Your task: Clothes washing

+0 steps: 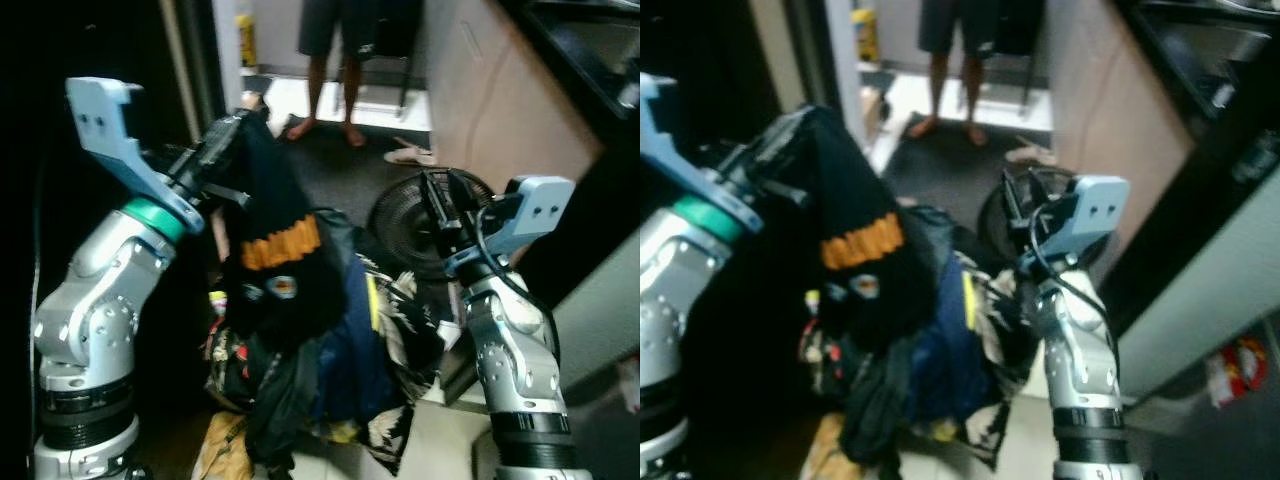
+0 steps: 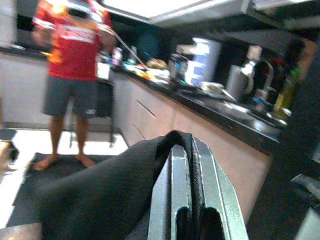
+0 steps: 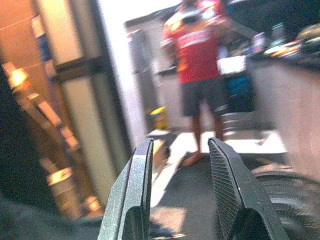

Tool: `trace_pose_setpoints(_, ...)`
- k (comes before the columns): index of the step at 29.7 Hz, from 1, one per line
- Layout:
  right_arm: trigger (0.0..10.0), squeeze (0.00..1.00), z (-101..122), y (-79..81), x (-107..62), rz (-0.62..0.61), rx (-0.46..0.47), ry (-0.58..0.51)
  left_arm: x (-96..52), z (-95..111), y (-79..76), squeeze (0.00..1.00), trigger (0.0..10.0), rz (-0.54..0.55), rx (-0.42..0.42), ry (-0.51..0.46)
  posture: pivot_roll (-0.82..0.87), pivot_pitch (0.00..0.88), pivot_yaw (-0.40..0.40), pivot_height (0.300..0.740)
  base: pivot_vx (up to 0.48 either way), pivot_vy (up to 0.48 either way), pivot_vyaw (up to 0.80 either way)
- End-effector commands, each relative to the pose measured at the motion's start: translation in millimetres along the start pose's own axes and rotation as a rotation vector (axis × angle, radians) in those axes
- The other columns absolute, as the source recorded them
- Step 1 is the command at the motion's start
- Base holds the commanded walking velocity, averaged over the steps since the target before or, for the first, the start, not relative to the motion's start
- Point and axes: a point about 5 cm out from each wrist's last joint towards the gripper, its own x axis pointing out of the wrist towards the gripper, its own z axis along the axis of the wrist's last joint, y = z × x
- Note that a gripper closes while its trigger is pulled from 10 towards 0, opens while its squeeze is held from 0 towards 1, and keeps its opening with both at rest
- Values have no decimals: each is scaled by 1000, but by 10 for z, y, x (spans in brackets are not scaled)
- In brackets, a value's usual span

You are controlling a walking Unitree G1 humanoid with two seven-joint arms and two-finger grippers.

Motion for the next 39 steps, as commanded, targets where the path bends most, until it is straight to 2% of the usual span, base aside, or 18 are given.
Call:
trace_pose_setpoints(1, 10000, 0, 34, -56, -5, -29, 8, -13, 20, -2, -5, 0, 10000, -3, 3, 11, -27, 33, 29, 740, 0, 0, -781)
trace_pose_setpoints(5, 10000, 0, 89, -52, 31, -35, 13, -33, 23, -27, 7, 0, 10000, 7, 26, 30, -27, 33, 29, 740, 0, 0, -781)
trace_pose_setpoints(15, 10000, 0, 179, -32, 56, -51, 32, -65, 137, -33, -54, 0, 10000, -4, 76, 32, -37, 32, 42, 740, 0, 0, -777)
trace_pose_setpoints(39, 10000, 0, 172, -11, 54, -67, 68, -56, 151, -33, -64, 0, 10000, 9, 105, 39, -26, 46, 44, 740, 0, 0, -781)
